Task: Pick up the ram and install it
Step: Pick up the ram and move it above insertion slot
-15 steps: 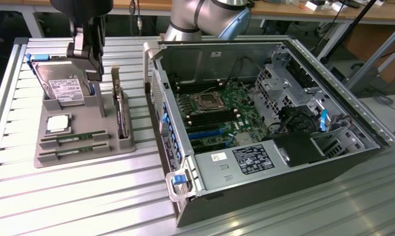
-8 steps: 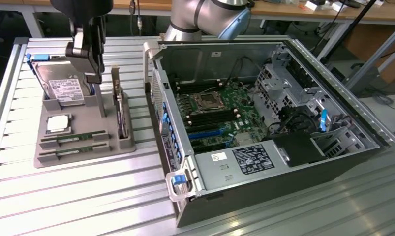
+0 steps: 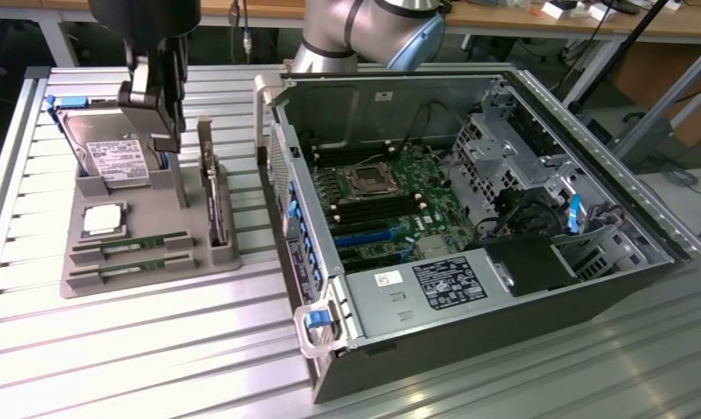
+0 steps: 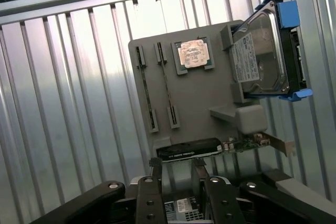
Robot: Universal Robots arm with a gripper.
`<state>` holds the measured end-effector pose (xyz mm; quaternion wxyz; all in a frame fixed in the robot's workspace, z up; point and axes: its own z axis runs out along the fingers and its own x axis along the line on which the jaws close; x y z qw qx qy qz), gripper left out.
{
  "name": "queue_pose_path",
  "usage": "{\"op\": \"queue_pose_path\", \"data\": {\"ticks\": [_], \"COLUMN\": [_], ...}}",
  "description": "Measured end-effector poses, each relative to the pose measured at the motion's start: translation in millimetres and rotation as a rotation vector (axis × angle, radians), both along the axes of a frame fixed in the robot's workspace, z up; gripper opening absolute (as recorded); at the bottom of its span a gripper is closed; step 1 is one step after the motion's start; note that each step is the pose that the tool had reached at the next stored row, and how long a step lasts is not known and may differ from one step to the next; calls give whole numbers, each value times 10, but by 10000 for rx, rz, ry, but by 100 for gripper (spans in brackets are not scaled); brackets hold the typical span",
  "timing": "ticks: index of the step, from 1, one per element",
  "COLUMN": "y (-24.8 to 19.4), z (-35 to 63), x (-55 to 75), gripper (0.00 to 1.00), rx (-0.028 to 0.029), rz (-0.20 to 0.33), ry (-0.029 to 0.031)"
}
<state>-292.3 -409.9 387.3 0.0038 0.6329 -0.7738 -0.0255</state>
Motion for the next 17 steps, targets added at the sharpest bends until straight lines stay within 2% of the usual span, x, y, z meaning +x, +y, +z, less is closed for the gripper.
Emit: {"op": "queue_pose_path", "data": {"ticks": [15,17], "y": [0,0], "z": [-77,-100], "x": [-8,-9], "gripper": [36,36], "rx": [76,100], "rz": [0,0], "ry": [0,0]}}
